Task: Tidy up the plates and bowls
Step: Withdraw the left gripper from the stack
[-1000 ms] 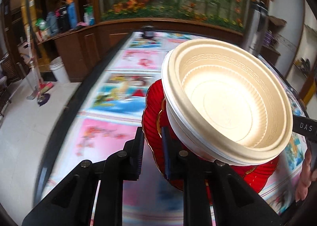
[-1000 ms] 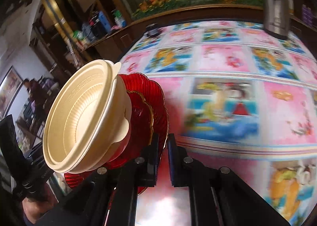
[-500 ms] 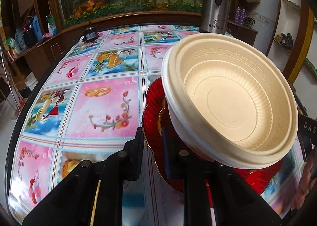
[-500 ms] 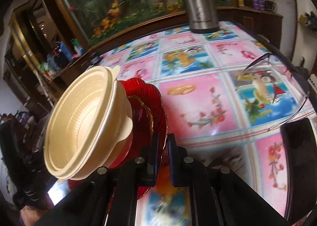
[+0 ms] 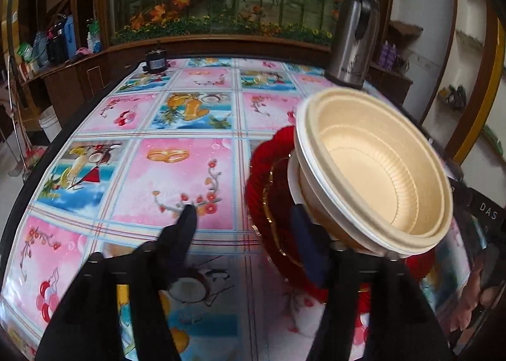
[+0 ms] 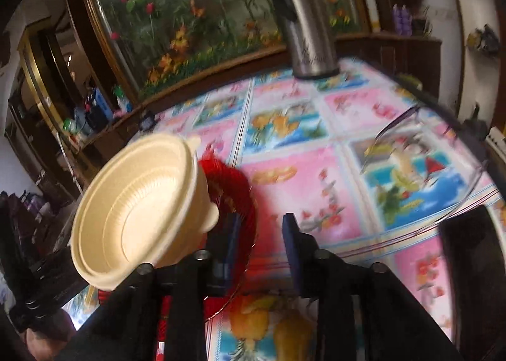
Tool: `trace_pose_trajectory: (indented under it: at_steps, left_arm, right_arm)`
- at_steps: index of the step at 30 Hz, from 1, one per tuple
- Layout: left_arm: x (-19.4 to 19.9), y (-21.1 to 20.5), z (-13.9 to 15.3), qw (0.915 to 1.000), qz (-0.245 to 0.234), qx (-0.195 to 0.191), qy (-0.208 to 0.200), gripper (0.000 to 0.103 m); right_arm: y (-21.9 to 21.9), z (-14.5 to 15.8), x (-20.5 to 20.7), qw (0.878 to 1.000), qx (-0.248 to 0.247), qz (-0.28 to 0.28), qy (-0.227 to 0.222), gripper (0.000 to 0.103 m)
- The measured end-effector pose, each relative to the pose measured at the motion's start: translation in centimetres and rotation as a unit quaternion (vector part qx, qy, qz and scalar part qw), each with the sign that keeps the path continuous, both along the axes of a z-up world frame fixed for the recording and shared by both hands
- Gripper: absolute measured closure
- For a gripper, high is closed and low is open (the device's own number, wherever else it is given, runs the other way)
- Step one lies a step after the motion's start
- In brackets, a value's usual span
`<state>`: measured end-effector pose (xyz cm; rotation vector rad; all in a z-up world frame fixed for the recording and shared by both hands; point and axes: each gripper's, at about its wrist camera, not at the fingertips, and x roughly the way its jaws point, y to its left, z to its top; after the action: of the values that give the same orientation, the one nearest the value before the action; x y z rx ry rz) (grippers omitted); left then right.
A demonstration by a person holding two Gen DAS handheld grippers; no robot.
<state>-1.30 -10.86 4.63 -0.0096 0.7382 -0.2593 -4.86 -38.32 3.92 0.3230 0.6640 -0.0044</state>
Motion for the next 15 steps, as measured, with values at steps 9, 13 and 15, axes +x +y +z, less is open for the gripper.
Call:
trace_pose_trajectory:
  at_steps: [9, 13, 15]
  left_arm:
    - [-4.1, 2.5, -0.1, 0.9980, -0.005, -0.062, -0.008, 0.026]
    - [-5.7, 1.4, 0.7, 0.9964, -0.028, -0.070, -0.037, 0.019]
    - [-6.2, 1.0, 0.9, 0.9955, -0.034, -0.076, -0.046, 0.019]
  right_arm:
    - [-1.4, -0.5, -4.1, 0.999, 0.016, -0.028, -0.028, 0.067]
    - [-2.5, -0.5, -5.6, 0.996, 0.064, -0.029, -0.050, 0.035]
    - [-2.7, -0.6, -6.0, 0.995, 0.078, -0.026, -0.054, 0.030]
